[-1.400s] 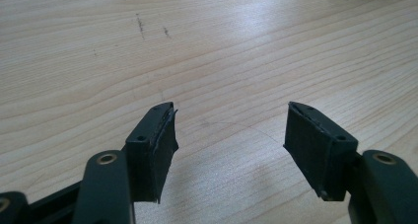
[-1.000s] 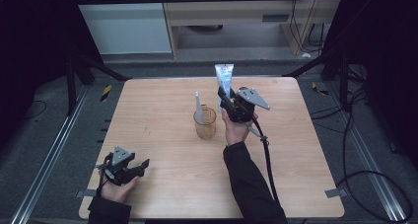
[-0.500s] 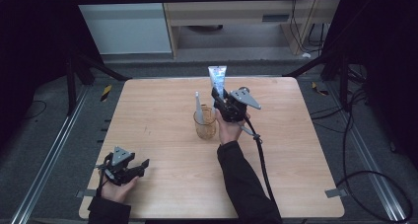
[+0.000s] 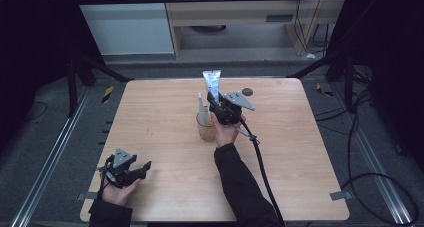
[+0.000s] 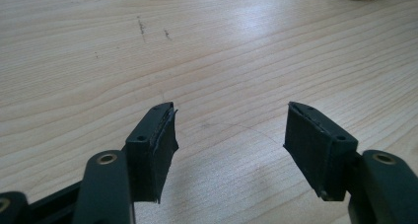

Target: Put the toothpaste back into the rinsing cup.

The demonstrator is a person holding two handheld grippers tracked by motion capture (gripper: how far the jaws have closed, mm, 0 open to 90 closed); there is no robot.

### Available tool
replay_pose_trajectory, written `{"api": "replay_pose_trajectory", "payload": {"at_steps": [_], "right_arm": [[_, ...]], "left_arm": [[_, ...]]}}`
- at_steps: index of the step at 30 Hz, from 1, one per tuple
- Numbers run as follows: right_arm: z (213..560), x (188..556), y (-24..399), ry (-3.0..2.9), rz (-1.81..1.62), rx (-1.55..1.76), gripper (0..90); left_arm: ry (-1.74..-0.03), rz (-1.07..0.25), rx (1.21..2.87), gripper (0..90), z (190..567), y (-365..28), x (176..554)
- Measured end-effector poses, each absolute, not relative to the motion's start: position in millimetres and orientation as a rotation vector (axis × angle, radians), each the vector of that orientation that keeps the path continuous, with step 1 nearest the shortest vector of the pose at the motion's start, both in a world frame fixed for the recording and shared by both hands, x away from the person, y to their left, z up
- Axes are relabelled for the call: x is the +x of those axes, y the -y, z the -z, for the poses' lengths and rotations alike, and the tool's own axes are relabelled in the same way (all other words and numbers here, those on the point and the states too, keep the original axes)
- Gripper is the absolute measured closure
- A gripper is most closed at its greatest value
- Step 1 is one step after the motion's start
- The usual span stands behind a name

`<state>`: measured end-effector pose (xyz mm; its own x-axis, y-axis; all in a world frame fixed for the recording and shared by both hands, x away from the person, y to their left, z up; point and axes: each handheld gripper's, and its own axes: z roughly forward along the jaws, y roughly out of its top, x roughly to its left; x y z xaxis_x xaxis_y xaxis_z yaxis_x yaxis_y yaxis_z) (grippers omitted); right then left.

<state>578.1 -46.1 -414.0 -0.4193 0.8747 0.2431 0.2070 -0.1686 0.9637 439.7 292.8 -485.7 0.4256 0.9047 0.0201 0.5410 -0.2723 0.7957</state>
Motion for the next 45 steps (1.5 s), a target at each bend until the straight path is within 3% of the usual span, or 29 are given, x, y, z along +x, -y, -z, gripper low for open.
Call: {"api": "replay_pose_trajectory", "payload": {"at_steps": [45], "right_arm": [[438.3, 575.6, 43.6, -1.898, -1.402, 1.233, 60.4]], "left_arm": [[-1.226, -0.629, 1.95, 35.5, 486.5, -292.5, 439.7]]}}
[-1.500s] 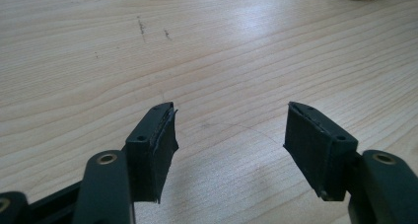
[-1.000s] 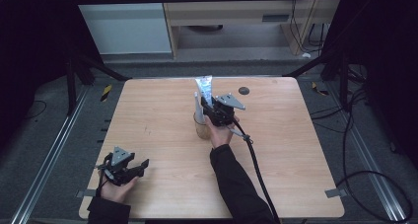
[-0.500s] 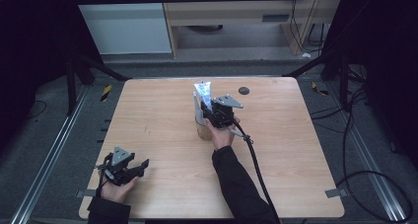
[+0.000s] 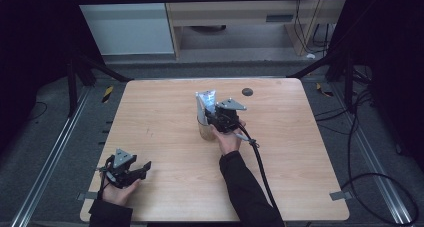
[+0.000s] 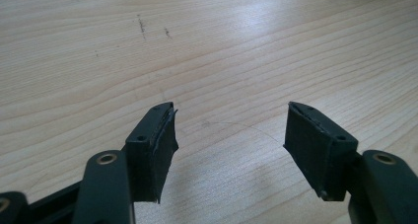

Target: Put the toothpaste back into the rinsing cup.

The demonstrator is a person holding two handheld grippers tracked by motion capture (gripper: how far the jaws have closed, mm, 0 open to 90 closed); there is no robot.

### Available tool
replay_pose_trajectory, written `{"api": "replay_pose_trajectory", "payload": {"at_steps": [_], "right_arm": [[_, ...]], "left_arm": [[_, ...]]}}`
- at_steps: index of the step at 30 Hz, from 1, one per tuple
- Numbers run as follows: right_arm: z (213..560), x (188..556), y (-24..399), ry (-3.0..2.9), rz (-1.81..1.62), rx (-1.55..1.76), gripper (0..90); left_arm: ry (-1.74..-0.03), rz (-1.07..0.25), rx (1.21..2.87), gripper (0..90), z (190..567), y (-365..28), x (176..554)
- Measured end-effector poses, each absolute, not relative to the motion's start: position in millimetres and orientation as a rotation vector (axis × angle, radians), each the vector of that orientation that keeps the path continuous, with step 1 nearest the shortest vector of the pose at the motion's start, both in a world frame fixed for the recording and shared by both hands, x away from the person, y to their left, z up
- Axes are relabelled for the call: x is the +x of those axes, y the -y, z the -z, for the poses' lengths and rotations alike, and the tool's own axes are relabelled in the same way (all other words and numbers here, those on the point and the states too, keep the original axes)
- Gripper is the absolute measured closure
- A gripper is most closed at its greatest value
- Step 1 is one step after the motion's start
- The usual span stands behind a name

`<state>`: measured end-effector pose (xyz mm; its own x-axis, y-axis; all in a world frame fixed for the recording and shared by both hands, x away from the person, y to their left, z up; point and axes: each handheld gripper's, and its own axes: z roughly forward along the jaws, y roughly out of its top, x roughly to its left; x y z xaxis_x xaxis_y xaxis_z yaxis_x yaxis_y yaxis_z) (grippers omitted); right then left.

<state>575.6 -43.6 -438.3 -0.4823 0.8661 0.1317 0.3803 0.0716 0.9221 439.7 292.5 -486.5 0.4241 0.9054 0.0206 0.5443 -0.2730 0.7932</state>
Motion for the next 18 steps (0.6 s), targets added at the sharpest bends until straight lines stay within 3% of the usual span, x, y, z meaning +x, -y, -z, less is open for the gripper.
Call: {"api": "replay_pose_trajectory", "payload": {"at_steps": [18], "right_arm": [[441.0, 569.0, 46.4, -1.956, -1.285, 1.199, 59.6]], "left_arm": [[-1.227, -0.631, 1.952, 35.5, 486.7, -292.4, 439.8]]}}
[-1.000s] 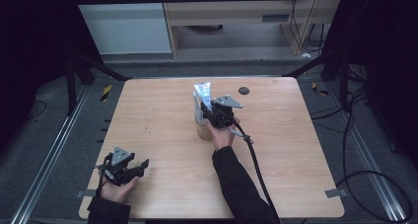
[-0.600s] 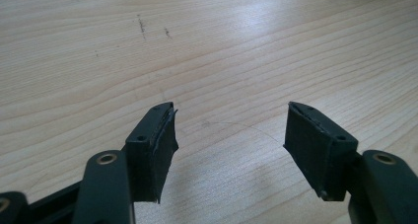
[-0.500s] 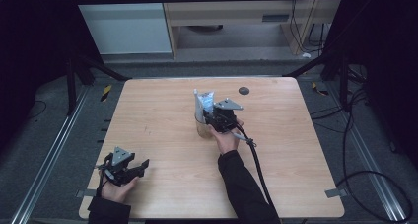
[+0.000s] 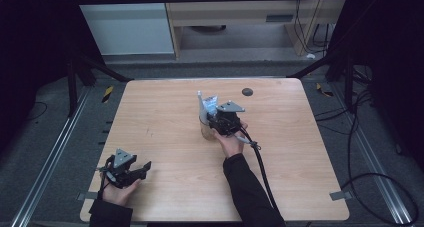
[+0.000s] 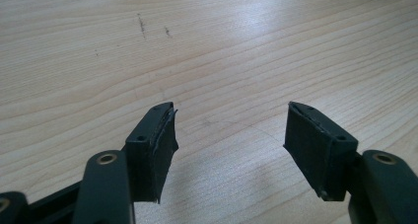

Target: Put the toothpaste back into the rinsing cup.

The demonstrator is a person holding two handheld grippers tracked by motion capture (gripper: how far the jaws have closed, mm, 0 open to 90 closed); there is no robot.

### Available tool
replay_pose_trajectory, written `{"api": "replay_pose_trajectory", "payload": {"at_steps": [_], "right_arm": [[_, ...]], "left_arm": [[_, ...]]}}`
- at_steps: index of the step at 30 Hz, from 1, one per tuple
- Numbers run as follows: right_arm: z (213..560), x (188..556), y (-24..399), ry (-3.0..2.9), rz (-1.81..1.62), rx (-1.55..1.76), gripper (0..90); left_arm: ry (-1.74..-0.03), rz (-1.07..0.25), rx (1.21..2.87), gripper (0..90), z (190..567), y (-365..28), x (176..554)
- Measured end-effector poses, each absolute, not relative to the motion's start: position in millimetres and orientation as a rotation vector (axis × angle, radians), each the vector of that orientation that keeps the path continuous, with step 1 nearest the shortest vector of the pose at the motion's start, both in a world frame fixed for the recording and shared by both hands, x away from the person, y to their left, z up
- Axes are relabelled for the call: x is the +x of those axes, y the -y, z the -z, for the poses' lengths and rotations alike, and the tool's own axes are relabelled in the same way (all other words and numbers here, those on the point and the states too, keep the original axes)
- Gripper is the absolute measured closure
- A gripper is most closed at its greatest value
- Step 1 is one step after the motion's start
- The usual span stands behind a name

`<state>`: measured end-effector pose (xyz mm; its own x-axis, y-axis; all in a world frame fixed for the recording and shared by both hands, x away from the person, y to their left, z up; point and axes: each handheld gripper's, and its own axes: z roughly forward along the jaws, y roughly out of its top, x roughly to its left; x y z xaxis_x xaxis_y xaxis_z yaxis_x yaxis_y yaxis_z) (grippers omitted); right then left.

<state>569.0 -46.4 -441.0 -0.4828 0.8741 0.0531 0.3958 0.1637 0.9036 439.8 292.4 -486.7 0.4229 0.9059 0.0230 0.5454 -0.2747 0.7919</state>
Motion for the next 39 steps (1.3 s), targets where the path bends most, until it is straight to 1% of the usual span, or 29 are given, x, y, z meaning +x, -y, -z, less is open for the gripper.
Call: {"api": "replay_pose_trajectory", "payload": {"at_steps": [13, 18, 20, 22, 25, 30, 35, 39], "right_arm": [[437.2, 565.8, 47.3, -1.976, -1.252, 1.23, 59.2], [433.6, 562.9, 48.3, -1.976, -1.243, 1.211, 55.5], [432.1, 561.3, 49.2, -1.967, -1.239, 1.197, 50.3], [427.3, 558.0, 51.9, -1.948, -1.251, 1.191, 51.4], [422.8, 554.3, 55.1, -1.958, -1.249, 1.194, 49.5], [423.0, 541.8, 66.7, -1.976, -1.264, 1.205, 42.6], [423.3, 529.0, 88.6, -2.013, -1.319, 1.232, 28.0], [425.1, 523.4, 107.1, -2.06, -1.295, 1.251, 19.6]], "left_arm": [[-1.229, -0.63, 1.951, 35.4, 486.8, -292.4, 439.9], [-1.229, -0.63, 1.953, 35.4, 487.0, -292.3, 440.1], [-1.228, -0.632, 1.952, 35.4, 486.7, -292.3, 439.9], [-1.229, -0.631, 1.952, 35.5, 486.8, -292.3, 440.0], [-1.229, -0.631, 1.954, 35.4, 486.9, -292.2, 439.9], [-1.229, -0.631, 1.957, 35.4, 487.2, -292.6, 440.3], [-1.24, -0.619, 1.948, 35.3, 488.4, -292.0, 440.8], [-1.244, -0.617, 1.95, 35.1, 488.7, -292.2, 440.8]]}}
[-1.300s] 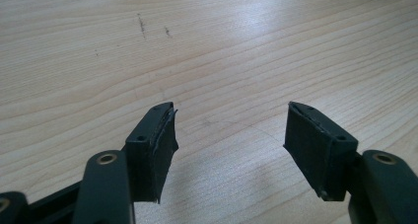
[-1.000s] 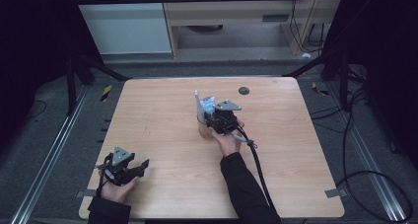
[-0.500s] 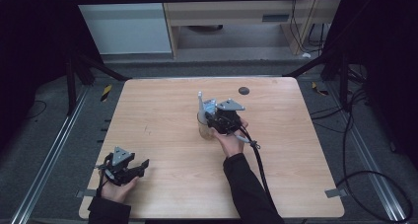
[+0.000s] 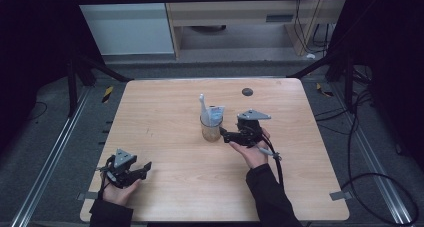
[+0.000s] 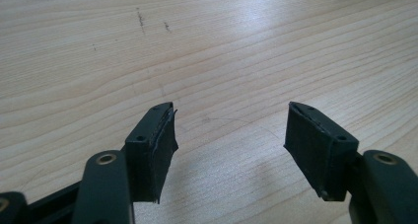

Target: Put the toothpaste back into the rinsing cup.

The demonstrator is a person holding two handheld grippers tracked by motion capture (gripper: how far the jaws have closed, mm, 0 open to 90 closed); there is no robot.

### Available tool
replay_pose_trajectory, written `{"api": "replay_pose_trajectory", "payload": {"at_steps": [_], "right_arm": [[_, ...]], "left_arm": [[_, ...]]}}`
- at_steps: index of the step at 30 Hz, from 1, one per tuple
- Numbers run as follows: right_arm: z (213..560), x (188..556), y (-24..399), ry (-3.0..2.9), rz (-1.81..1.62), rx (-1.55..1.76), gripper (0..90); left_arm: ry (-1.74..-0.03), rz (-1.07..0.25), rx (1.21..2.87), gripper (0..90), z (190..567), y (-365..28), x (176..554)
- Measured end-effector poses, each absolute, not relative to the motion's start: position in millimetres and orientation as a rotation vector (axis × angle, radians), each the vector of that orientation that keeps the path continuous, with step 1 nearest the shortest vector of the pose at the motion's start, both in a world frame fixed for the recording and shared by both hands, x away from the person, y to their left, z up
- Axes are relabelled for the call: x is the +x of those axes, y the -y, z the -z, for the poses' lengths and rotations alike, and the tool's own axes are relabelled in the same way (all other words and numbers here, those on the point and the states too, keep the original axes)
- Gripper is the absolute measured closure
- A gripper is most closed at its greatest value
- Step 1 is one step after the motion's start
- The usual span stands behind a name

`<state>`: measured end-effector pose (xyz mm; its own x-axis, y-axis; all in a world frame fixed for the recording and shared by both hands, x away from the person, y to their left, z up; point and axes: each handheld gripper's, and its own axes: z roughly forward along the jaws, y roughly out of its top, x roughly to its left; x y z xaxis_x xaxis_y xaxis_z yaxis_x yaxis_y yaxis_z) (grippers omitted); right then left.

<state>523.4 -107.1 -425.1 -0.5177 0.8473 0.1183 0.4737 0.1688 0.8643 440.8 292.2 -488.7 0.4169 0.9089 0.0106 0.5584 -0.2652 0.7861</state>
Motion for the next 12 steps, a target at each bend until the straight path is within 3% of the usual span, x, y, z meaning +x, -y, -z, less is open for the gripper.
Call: {"api": "replay_pose_trajectory", "payload": {"at_steps": [12], "right_arm": [[444.3, 493.1, 172.5, -2.044, -1.176, 1.279, 12.8]], "left_arm": [[-1.254, -0.615, 1.965, 34.0, 490.3, -293.6, 442.0]]}}
